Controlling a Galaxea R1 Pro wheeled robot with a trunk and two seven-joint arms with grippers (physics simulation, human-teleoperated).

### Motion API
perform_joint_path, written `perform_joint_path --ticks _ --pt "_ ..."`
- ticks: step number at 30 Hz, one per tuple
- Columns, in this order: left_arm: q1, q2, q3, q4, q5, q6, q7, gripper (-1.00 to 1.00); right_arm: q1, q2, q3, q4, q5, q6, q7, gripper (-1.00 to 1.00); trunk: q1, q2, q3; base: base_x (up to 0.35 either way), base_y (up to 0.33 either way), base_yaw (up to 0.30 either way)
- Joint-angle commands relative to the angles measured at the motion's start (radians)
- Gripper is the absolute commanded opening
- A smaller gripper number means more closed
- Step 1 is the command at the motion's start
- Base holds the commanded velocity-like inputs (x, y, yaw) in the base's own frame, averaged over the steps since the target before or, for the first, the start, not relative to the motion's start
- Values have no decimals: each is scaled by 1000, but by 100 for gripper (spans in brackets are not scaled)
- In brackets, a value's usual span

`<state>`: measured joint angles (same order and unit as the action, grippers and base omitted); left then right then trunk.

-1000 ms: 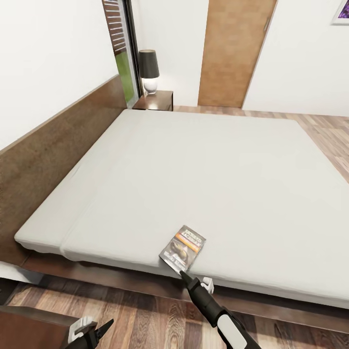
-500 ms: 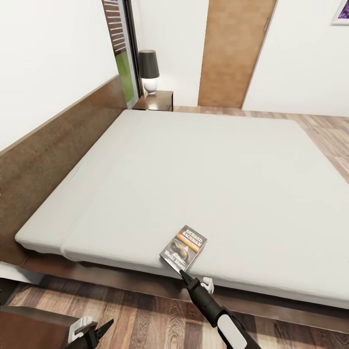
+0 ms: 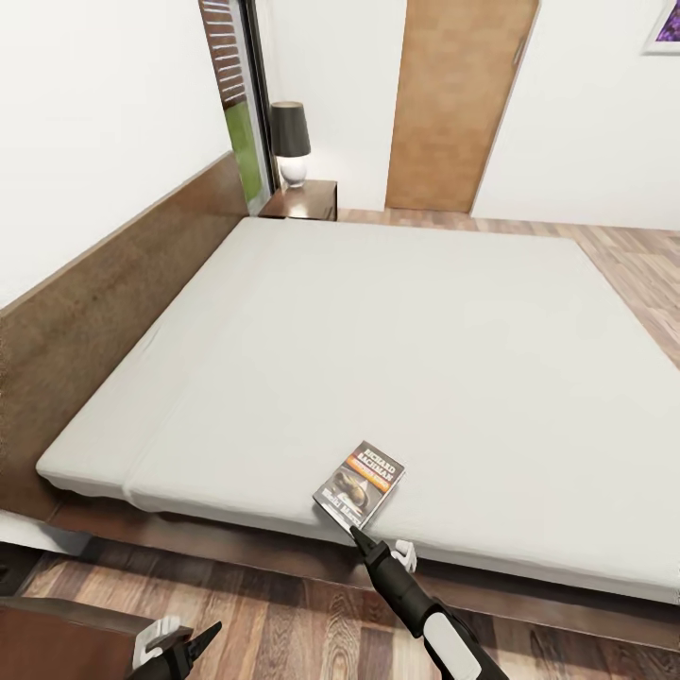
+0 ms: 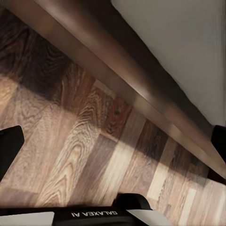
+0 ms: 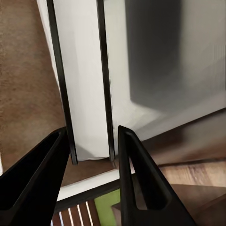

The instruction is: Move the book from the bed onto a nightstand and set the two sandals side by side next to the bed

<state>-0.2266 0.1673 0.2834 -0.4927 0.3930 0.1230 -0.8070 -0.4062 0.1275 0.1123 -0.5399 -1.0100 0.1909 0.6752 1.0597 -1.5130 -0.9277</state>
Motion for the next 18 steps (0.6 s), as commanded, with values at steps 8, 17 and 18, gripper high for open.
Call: perform_joint_path --ticks 8,17,18 --pt "0 0 2 0 7 10 -4 100 0 0 1 0 -10 9 1 -100 -31 56 25 0 0 0" --pt "0 0 2 0 7 10 -4 100 0 0 1 1 -10 9 0 -100 -65 119 53 0 0 0" --pt "0 0 2 0 7 10 -4 100 0 0 1 1 -10 9 0 -100 -69 126 56 0 0 0"
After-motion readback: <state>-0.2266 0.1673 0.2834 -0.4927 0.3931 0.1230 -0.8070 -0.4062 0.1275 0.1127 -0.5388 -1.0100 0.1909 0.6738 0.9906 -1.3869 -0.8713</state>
